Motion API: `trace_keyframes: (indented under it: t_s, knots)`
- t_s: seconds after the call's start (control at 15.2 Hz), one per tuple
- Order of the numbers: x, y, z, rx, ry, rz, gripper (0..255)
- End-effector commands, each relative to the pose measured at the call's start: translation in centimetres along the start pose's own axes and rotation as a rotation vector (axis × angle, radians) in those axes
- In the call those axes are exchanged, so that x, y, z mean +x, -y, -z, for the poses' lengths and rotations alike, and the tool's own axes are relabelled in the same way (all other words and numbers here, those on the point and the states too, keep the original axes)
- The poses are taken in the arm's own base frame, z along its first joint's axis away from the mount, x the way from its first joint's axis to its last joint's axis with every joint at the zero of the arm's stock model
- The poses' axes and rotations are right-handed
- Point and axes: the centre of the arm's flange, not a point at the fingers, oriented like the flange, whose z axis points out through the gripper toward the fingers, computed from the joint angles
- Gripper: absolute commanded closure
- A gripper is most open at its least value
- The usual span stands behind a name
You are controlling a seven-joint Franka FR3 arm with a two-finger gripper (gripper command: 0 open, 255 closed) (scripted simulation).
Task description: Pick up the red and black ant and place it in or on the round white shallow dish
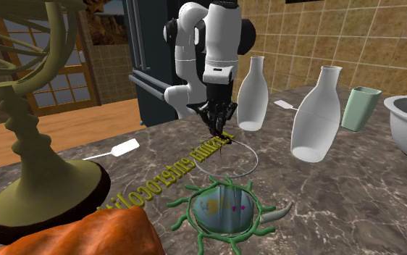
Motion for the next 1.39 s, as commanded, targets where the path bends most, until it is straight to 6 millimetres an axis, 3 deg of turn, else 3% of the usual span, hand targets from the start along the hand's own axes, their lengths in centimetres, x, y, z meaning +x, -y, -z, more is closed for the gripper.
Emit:
trace_keyframes:
  t_s: [0.0,0.2,1.12,1.32]
  knots:
    - [0.0,-0.1,0.0,0.000,0.000,-0.001,255]
    - [0.0,0.0,0.0,0.000,0.000,-0.001,255]
    - [-0.1,-0.3,7.0,0.000,0.000,-0.001,255]
    - [3.5,-1.3,8.2,0.000,0.000,-0.001,255]
